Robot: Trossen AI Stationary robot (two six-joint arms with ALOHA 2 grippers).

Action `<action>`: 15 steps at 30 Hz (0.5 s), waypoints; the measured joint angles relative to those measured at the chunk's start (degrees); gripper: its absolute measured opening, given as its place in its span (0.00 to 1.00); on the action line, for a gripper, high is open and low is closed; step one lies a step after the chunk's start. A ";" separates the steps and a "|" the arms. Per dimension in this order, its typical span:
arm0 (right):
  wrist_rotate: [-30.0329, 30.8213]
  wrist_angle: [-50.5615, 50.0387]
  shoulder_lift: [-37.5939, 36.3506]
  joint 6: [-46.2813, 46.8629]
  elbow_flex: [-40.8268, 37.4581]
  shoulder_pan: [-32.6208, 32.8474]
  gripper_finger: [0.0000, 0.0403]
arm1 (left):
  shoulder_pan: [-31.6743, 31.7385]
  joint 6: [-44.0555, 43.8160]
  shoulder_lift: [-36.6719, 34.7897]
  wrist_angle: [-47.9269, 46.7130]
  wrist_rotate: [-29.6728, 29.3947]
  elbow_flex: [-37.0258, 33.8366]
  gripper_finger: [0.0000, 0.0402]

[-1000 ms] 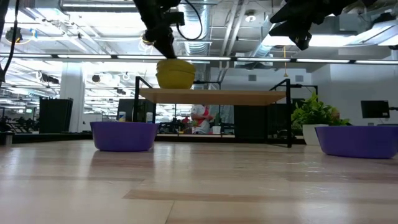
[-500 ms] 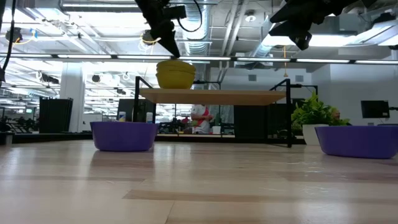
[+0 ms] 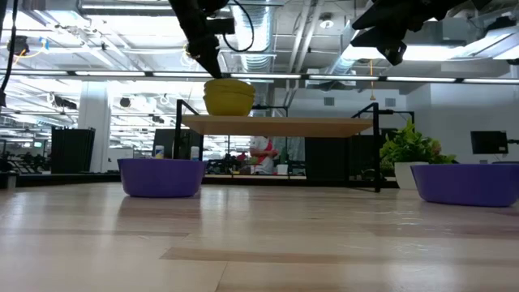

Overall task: Pick & Place Mini bowls
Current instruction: Put the top left blue bowl on the shelf

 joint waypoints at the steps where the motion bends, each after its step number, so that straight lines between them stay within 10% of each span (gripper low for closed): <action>1: -0.02 0.00 0.00 0.00 0.00 0.00 0.34 | 0.02 -0.09 0.00 -0.08 -0.03 0.00 0.38; 15: -0.11 -0.02 0.00 -0.02 0.00 0.00 0.34 | -3.03 -8.47 -5.32 -0.67 0.32 -0.07 0.38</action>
